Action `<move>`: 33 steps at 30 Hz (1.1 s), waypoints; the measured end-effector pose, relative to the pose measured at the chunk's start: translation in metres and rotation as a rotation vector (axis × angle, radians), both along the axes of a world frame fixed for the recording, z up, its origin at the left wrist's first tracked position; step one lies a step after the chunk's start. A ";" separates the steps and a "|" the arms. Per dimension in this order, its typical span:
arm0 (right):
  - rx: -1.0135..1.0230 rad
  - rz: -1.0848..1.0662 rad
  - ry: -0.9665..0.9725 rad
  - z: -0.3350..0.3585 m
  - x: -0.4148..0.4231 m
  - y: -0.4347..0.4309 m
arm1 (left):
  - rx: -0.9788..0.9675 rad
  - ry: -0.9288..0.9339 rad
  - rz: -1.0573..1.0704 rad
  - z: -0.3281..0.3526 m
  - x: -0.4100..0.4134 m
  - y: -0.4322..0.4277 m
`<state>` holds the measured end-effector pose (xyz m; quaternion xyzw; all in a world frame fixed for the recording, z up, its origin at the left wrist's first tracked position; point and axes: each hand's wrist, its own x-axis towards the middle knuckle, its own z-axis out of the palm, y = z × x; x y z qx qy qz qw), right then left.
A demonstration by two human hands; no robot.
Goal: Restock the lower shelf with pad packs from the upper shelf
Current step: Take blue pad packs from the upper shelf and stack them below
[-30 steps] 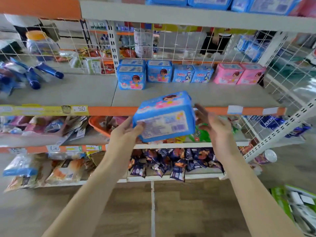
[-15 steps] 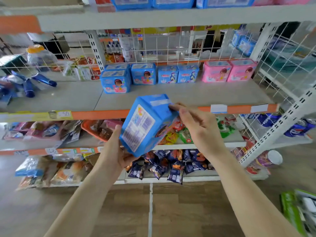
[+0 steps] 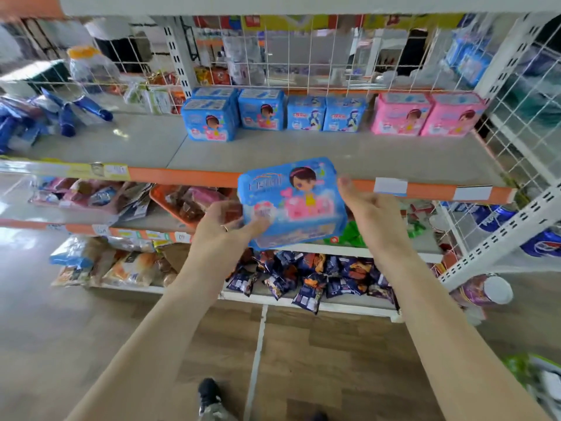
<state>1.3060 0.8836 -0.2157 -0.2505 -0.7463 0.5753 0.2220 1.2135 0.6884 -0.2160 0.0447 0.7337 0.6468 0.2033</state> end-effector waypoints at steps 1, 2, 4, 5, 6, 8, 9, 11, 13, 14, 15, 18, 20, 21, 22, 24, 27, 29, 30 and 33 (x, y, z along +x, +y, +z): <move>-0.005 0.013 0.020 -0.005 -0.002 -0.001 | 0.016 0.082 -0.035 -0.004 -0.001 -0.003; 0.011 0.020 0.049 -0.011 -0.005 -0.002 | 0.025 0.168 -0.074 -0.009 -0.004 -0.006; 0.066 0.029 0.118 -0.021 -0.010 -0.011 | 0.017 0.320 -0.115 -0.022 -0.014 -0.013; 0.080 0.031 0.146 -0.025 -0.014 -0.017 | 0.015 0.373 -0.120 -0.027 -0.020 -0.015; 0.090 0.034 0.171 -0.029 -0.018 -0.022 | 0.015 0.417 -0.115 -0.033 -0.028 -0.018; 0.110 0.061 0.212 -0.033 -0.027 -0.030 | 0.048 0.472 -0.091 -0.040 -0.039 -0.024; 0.114 0.073 0.229 -0.035 -0.032 -0.033 | 0.086 0.469 -0.079 -0.042 -0.045 -0.027; 0.096 0.099 0.272 -0.034 -0.045 -0.039 | 0.175 0.438 -0.062 -0.043 -0.059 -0.031; 0.061 0.107 0.295 -0.032 -0.062 -0.045 | 0.219 0.424 -0.066 -0.045 -0.079 -0.036; 0.059 0.098 0.292 -0.032 -0.072 -0.048 | 0.213 0.412 -0.075 -0.045 -0.089 -0.038; 0.065 0.078 0.284 -0.032 -0.083 -0.052 | 0.204 0.396 -0.086 -0.046 -0.099 -0.041; 0.139 -0.004 0.216 -0.035 -0.118 -0.063 | 0.143 0.357 -0.140 -0.045 -0.131 -0.051; 0.185 -0.045 0.145 -0.036 -0.141 -0.071 | -0.016 0.398 -0.202 -0.049 -0.160 -0.055; 0.202 -0.070 0.106 -0.038 -0.152 -0.075 | -0.110 0.413 -0.237 -0.052 -0.173 -0.057; 0.230 -0.113 0.064 -0.039 -0.162 -0.078 | -0.188 0.407 -0.271 -0.056 -0.185 -0.058; 0.298 -0.207 0.000 -0.042 -0.178 -0.081 | -0.259 0.390 -0.322 -0.063 -0.202 -0.059; 0.316 -0.247 -0.083 -0.042 -0.198 -0.083 | -0.290 0.433 -0.312 -0.064 -0.224 -0.059; 0.248 -0.222 -0.146 -0.040 -0.208 -0.077 | -0.329 0.442 -0.301 -0.063 -0.238 -0.052; 0.228 -0.205 -0.175 -0.039 -0.214 -0.073 | -0.342 0.438 -0.296 -0.062 -0.244 -0.047; 0.249 -0.166 -0.195 -0.046 -0.231 -0.052 | -0.363 0.476 -0.314 -0.061 -0.262 -0.022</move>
